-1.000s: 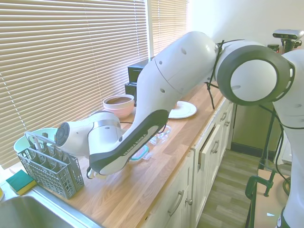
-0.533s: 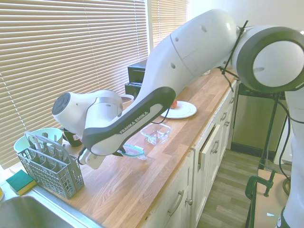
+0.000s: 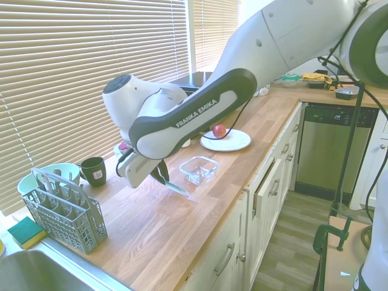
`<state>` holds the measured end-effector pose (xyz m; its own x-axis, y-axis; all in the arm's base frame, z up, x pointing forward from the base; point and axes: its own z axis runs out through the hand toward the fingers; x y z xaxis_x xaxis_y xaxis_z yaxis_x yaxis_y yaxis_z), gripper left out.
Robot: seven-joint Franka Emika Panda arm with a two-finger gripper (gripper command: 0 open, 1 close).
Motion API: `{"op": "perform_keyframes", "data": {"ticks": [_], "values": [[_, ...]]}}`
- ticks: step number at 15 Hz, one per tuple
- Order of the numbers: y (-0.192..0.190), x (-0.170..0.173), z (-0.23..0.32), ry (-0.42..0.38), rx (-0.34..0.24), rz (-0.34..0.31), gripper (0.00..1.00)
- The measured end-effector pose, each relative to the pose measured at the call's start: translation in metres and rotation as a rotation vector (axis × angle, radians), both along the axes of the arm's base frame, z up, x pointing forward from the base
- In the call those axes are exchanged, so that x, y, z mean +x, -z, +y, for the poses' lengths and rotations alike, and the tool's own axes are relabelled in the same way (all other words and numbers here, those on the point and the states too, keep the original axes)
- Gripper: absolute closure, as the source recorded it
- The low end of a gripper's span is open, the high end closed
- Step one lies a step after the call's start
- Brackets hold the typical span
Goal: Cover the lid of the food container
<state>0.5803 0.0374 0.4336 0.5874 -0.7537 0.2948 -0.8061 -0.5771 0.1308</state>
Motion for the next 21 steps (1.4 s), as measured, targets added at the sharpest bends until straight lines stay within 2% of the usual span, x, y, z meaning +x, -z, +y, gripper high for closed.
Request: {"op": "perform_keyframes", "data": {"ticks": [4,8,12,21], "values": [[-0.038,-0.011,-0.028,-0.034,0.051,-0.025,1.00],[-0.057,-0.018,-0.053,-0.067,0.092,-0.027,1.00],[-0.066,-0.027,-0.075,-0.142,0.134,-0.008,1.00],[-0.052,-0.021,-0.086,-0.117,0.144,-0.011,1.00]]}}
